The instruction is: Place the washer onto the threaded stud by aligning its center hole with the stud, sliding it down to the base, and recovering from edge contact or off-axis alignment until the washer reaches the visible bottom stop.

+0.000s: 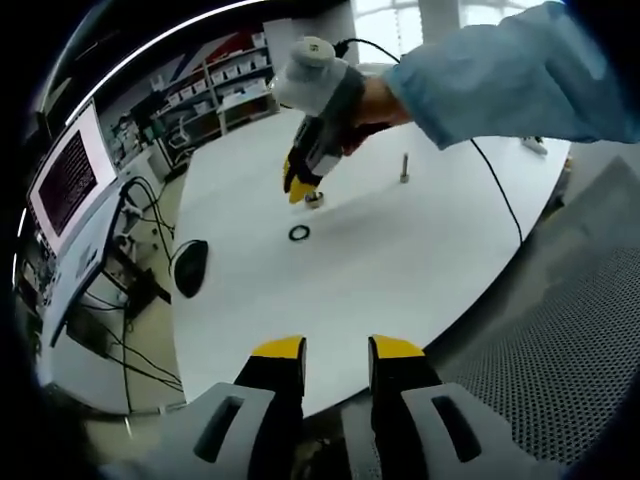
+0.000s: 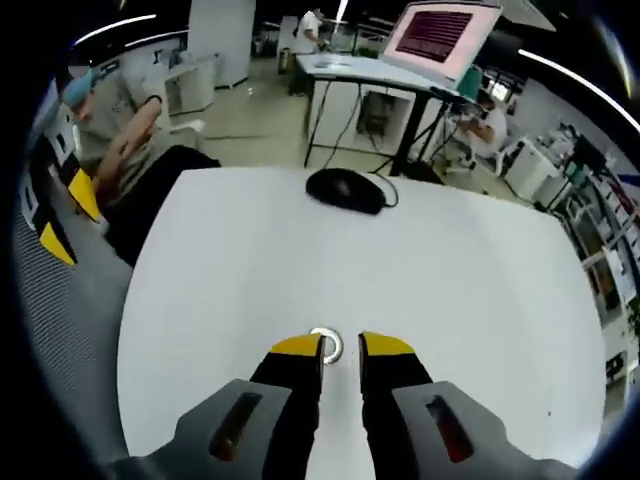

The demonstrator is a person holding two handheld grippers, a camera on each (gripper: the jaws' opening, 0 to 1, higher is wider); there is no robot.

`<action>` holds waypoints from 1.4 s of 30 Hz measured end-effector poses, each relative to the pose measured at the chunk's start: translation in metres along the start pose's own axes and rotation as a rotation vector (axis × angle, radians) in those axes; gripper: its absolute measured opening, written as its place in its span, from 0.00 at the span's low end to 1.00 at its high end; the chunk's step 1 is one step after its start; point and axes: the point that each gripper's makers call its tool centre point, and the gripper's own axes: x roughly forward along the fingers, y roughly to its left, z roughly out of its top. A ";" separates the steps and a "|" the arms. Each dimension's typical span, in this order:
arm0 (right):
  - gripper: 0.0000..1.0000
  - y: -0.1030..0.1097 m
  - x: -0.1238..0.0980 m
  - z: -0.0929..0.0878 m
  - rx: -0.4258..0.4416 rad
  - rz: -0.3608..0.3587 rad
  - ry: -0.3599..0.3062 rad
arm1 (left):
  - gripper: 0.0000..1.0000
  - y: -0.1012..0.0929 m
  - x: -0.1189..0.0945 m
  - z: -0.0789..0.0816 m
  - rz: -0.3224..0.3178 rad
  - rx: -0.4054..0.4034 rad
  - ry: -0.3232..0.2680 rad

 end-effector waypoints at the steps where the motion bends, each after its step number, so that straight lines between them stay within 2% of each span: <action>1: 0.16 0.003 0.003 -0.001 0.001 0.017 0.009 | 0.23 0.000 0.000 0.000 0.000 0.000 0.000; 3: 0.17 0.010 0.009 -0.005 -0.009 0.053 0.035 | 0.23 0.000 0.000 0.000 0.000 -0.001 -0.001; 5: 0.17 0.011 0.015 -0.011 -0.033 0.058 0.073 | 0.23 0.000 0.000 0.000 -0.001 -0.001 -0.003; 11: 0.17 0.019 0.030 -0.025 0.001 0.117 0.133 | 0.23 0.000 0.000 0.000 -0.004 -0.004 -0.001; 13: 0.18 0.021 0.034 -0.028 -0.011 0.118 0.151 | 0.23 0.000 0.000 0.000 -0.005 -0.005 -0.001; 24: 0.18 0.023 0.046 -0.031 0.022 0.133 0.168 | 0.23 0.000 0.001 -0.002 -0.008 -0.015 0.008; 30: 0.16 0.027 0.045 -0.031 0.031 0.141 0.160 | 0.23 -0.001 0.002 -0.003 -0.008 -0.017 0.017; 32: 0.08 0.029 0.044 -0.034 0.021 0.138 0.173 | 0.23 -0.001 0.002 -0.004 -0.008 -0.017 0.021; 35: 0.08 0.026 0.043 -0.037 0.017 0.143 0.177 | 0.23 0.000 0.002 -0.004 -0.007 -0.019 0.022; 38: 0.07 0.021 0.041 -0.042 -0.045 0.106 0.201 | 0.23 0.000 0.001 -0.005 -0.006 -0.019 0.023; 42: 0.07 0.022 0.034 -0.035 -0.061 0.077 0.155 | 0.23 0.000 0.001 -0.004 -0.005 -0.019 0.021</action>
